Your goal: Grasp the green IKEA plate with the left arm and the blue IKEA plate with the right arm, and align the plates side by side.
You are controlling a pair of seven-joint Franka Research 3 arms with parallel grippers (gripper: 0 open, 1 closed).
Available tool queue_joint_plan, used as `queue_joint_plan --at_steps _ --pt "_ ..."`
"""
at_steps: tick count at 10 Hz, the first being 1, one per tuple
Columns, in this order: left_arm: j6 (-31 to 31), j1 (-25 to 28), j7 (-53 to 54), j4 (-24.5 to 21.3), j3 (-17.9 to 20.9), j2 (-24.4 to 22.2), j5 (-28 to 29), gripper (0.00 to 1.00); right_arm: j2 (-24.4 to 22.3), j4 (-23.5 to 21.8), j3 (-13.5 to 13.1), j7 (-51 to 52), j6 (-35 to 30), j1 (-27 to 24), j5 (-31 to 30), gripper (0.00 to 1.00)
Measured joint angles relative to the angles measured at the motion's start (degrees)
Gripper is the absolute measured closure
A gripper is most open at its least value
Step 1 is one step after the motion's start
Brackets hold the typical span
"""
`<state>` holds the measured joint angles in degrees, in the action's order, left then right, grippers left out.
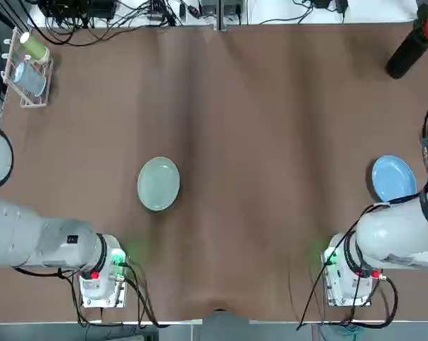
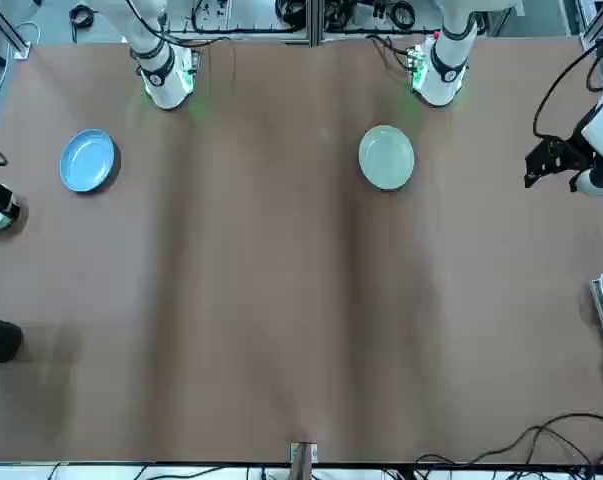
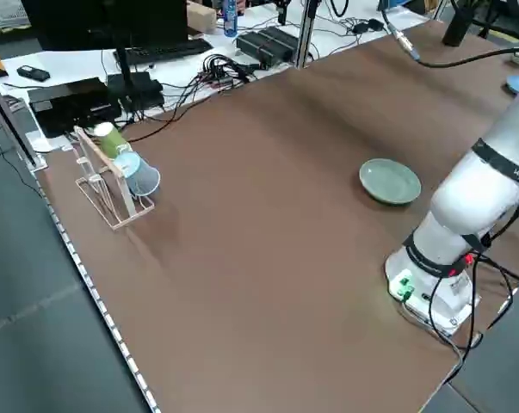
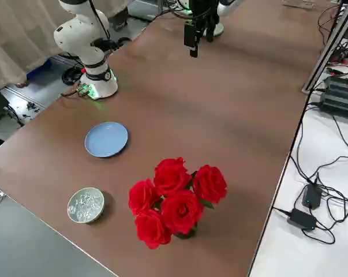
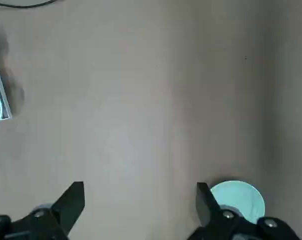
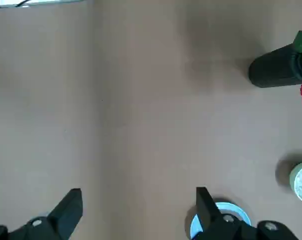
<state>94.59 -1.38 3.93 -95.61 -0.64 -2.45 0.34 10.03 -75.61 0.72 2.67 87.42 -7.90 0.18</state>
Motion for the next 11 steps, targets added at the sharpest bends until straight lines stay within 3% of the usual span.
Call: queue_joint_plan --at_steps 8,11 --pt "-0.1 0.0 -0.7 0.1 -0.2 0.8 -0.1 0.05 0.0 0.1 -0.2 0.0 0.1 -0.5 0.0 0.0" --pt "-0.7 0.1 -2.3 -2.8 -2.2 0.8 -2.5 0.03 0.0 0.2 -0.2 0.0 0.1 -0.5 0.0 0.0"
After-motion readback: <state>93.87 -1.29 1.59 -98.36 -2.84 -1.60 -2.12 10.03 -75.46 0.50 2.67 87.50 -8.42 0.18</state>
